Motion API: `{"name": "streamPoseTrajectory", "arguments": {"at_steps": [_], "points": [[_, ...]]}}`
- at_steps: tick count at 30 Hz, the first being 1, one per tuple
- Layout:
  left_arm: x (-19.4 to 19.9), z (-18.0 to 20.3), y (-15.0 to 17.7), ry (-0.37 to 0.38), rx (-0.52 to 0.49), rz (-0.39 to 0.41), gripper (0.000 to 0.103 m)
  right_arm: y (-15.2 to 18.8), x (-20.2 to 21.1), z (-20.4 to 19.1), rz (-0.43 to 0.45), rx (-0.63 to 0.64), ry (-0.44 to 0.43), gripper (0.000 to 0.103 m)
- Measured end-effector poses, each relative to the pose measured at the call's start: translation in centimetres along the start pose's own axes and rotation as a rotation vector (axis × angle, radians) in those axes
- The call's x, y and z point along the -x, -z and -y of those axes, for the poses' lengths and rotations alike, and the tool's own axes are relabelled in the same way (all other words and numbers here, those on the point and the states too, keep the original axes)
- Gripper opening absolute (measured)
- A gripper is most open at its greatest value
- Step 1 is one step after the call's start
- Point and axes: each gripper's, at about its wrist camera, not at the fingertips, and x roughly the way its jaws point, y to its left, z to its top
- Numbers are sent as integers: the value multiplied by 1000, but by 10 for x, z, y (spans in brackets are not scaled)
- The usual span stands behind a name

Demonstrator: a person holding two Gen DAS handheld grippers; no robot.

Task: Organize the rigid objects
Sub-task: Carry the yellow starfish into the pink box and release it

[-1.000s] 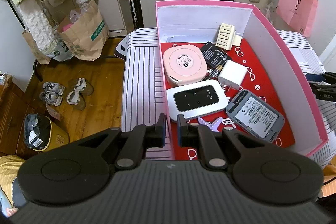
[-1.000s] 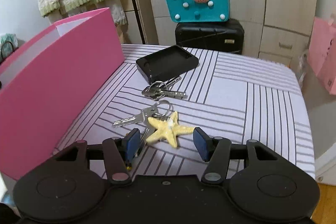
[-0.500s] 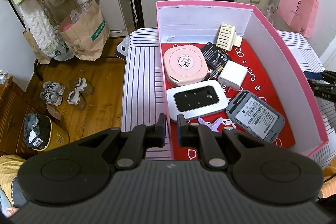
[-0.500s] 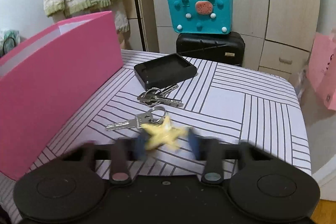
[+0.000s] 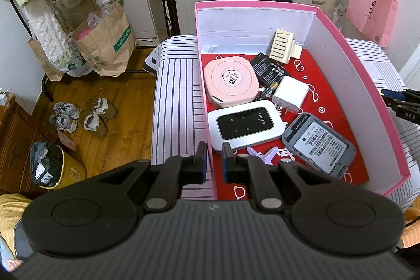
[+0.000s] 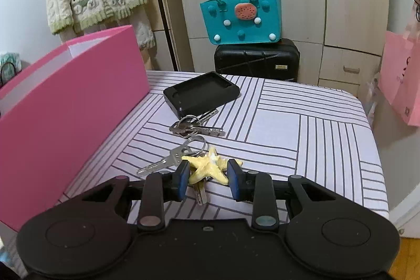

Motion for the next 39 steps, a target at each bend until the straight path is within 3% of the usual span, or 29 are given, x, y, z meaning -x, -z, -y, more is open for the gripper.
{"name": "streamPoseTrajectory", "arguments": {"at_steps": [13, 23, 32, 39], "points": [[0, -1, 0, 13, -14, 7, 10, -1, 19, 12, -2, -99, 1, 36], [0, -2, 2, 24, -33, 15, 10, -21, 32, 6, -8, -82, 10, 36], [4, -2, 3, 33, -75, 1, 10, -65, 46, -38, -27, 51, -47, 36], [5, -1, 6, 37, -145, 7, 10, -105, 66, -83, 26, 148, -106, 36]]}}
